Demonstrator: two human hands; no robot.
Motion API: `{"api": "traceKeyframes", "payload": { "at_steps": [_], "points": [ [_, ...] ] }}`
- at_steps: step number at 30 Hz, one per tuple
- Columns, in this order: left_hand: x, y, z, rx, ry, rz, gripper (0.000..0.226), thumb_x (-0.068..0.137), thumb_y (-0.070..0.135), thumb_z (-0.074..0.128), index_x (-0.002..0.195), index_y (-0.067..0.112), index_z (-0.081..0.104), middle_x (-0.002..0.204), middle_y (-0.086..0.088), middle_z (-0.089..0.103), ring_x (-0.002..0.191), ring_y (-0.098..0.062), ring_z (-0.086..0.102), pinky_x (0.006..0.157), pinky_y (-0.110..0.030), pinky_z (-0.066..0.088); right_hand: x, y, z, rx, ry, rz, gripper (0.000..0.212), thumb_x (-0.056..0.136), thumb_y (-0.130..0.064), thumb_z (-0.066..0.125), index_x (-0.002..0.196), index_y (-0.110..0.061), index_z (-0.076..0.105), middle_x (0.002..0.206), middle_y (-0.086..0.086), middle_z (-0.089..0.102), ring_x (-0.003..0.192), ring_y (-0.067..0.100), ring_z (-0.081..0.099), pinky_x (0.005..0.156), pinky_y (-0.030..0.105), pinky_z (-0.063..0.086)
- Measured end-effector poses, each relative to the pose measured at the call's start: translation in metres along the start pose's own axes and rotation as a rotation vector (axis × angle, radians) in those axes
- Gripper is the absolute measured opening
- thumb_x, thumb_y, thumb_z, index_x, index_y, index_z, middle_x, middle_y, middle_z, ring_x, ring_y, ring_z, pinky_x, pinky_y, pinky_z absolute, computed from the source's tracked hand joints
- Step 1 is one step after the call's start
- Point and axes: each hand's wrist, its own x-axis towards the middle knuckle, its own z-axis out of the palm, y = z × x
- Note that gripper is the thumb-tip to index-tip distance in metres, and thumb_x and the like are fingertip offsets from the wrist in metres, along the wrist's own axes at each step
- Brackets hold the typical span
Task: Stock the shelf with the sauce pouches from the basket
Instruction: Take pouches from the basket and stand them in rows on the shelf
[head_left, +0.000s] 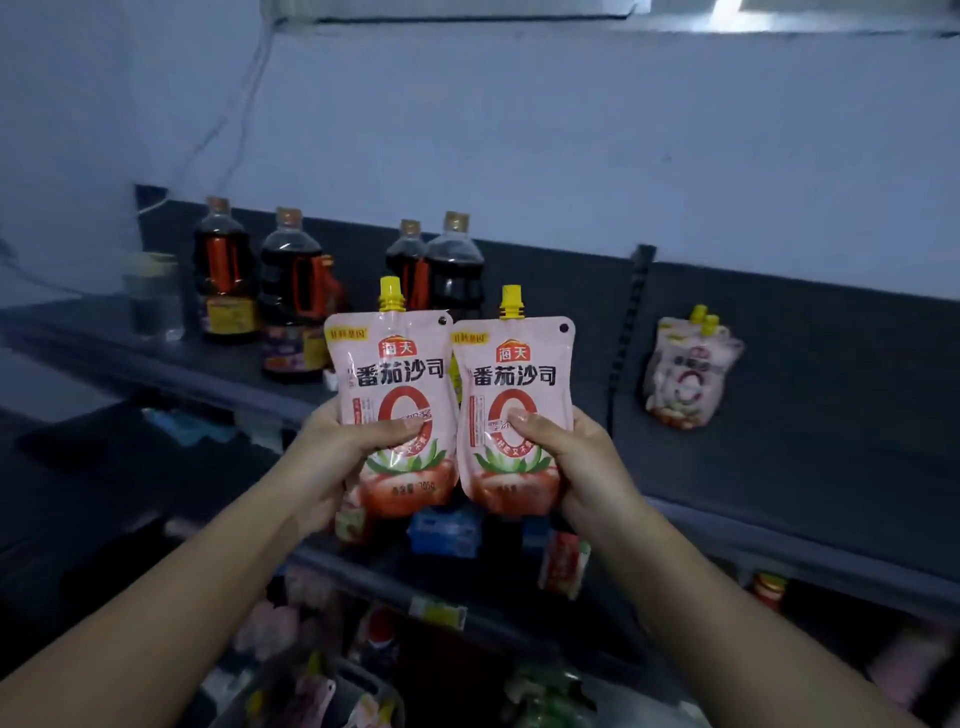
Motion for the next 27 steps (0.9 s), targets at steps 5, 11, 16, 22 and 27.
{"api": "traceKeyframes", "payload": {
  "at_steps": [5,11,16,22,27],
  "points": [
    [0.019,-0.009,0.088,-0.035,-0.201,0.016,0.045,0.053,0.006,0.074,0.097,0.01,0.068,0.089,-0.008,0.076,0.076,-0.022,0.074,0.055,-0.026,0.057,-0.043,-0.054,-0.068,-0.143,0.178,-0.125,0.025,0.073,0.003,0.072,0.096,-0.008,0.068,0.093,0.012,0.076,0.083,0.028,0.073,0.071,0.038,0.06],
    [0.031,-0.029,0.171,-0.046,-0.378,-0.042,0.039,0.06,0.002,0.074,0.097,0.013,0.067,0.091,-0.008,0.076,0.081,-0.024,0.074,0.057,-0.028,0.058,-0.084,-0.089,-0.13,-0.151,0.351,-0.193,0.029,0.075,0.005,0.07,0.102,-0.004,0.063,0.092,0.014,0.075,0.077,0.027,0.073,0.058,0.03,0.058],
    [0.042,-0.055,0.235,-0.036,-0.46,-0.082,0.038,0.062,0.002,0.074,0.099,0.009,0.067,0.094,-0.012,0.076,0.084,-0.027,0.073,0.061,-0.031,0.059,-0.103,-0.103,-0.187,-0.148,0.435,-0.201,0.024,0.077,0.005,0.068,0.097,-0.008,0.063,0.086,0.009,0.076,0.072,0.024,0.074,0.052,0.026,0.055],
    [0.064,-0.079,0.289,0.009,-0.5,-0.105,0.036,0.063,0.006,0.074,0.099,0.01,0.068,0.093,-0.011,0.076,0.083,-0.027,0.073,0.059,-0.03,0.058,-0.099,-0.114,-0.254,-0.079,0.481,-0.185,0.028,0.075,0.004,0.068,0.101,-0.006,0.065,0.094,0.012,0.075,0.081,0.029,0.073,0.06,0.033,0.059],
    [0.094,-0.095,0.307,-0.01,-0.423,-0.107,0.04,0.062,0.015,0.074,0.102,0.01,0.067,0.093,-0.01,0.076,0.082,-0.025,0.074,0.061,-0.03,0.059,-0.076,-0.117,-0.293,-0.06,0.445,-0.137,0.026,0.076,0.002,0.069,0.101,-0.007,0.067,0.095,0.011,0.076,0.082,0.029,0.073,0.064,0.036,0.059]
  ]
}}
